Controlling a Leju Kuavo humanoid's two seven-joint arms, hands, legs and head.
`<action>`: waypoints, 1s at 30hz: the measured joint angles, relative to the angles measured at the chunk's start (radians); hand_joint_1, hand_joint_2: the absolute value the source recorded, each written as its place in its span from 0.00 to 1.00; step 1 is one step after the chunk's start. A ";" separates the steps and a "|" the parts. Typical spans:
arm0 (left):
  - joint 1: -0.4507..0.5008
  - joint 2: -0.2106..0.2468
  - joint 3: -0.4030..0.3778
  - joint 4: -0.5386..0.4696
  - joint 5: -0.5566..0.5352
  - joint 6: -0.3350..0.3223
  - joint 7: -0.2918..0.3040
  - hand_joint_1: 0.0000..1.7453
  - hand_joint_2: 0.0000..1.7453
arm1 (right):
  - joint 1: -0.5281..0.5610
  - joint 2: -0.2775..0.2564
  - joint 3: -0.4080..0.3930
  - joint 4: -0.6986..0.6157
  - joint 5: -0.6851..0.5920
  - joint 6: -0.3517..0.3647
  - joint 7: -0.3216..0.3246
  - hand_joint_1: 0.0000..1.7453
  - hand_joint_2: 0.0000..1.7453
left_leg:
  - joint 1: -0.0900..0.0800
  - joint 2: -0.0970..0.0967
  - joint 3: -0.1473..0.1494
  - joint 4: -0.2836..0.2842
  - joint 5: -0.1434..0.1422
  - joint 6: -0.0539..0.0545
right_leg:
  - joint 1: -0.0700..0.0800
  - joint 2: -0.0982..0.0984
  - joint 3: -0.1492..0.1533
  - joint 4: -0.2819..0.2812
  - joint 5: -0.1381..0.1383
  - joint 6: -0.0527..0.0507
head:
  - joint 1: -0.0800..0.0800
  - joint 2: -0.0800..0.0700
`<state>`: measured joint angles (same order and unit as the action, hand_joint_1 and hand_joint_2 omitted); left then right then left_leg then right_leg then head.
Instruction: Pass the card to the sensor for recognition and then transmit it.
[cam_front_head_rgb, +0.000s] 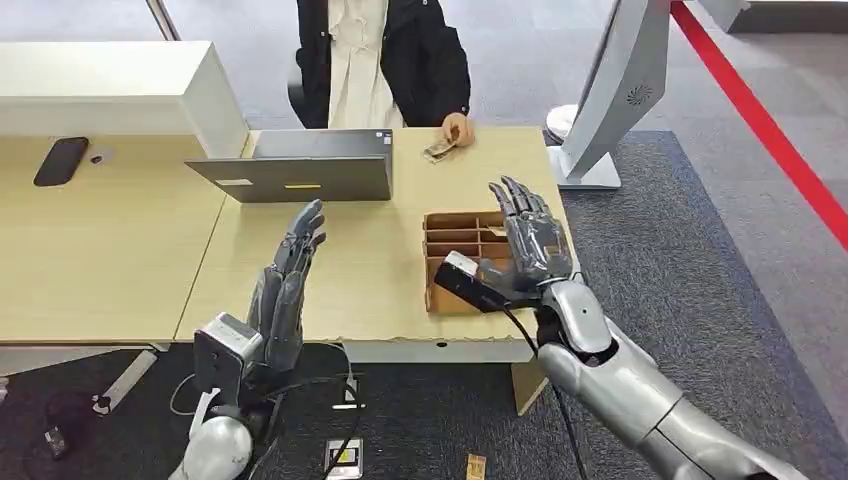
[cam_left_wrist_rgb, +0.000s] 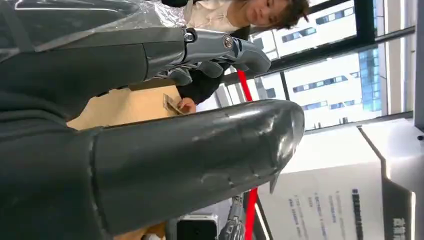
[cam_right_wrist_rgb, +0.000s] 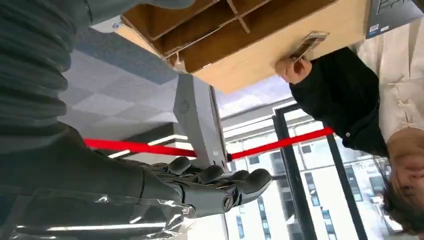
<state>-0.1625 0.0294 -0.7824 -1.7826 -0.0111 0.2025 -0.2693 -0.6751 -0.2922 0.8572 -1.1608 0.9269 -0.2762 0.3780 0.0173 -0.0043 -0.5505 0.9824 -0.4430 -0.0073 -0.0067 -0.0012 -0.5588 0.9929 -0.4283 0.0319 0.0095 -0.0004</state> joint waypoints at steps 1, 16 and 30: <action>0.000 0.000 0.000 0.000 0.000 -0.005 0.000 0.00 0.00 | -0.010 0.003 0.000 0.015 -0.008 0.000 -0.004 0.00 1.00 | 0.000 0.000 0.000 0.000 0.000 0.000 | 0.000 0.000 0.000 0.000 0.000 0.000 | 0.000 0.000; -0.010 -0.002 0.000 0.000 0.015 0.009 -0.007 0.00 0.00 | -0.171 0.103 0.035 0.329 -0.084 0.008 -0.045 0.00 1.00 | 0.000 0.000 0.000 0.000 0.000 0.000 | 0.000 0.000 0.000 0.000 0.000 0.000 | 0.000 0.000; -0.010 -0.001 0.000 -0.001 0.016 0.016 -0.007 0.00 0.00 | -0.202 0.142 0.064 0.487 -0.099 0.010 -0.057 0.00 1.00 | 0.000 0.000 0.000 0.000 0.000 0.000 | 0.000 0.000 0.000 0.000 0.000 0.000 | 0.000 0.000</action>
<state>-0.1722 0.0282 -0.7824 -1.7834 0.0046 0.2190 -0.2766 -0.8766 -0.1503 0.9216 -0.6733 0.8282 -0.2667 0.3212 0.0173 -0.0046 -0.5505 0.9824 -0.4427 -0.0072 -0.0066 -0.0013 -0.5587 0.9930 -0.4281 0.0320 0.0095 -0.0004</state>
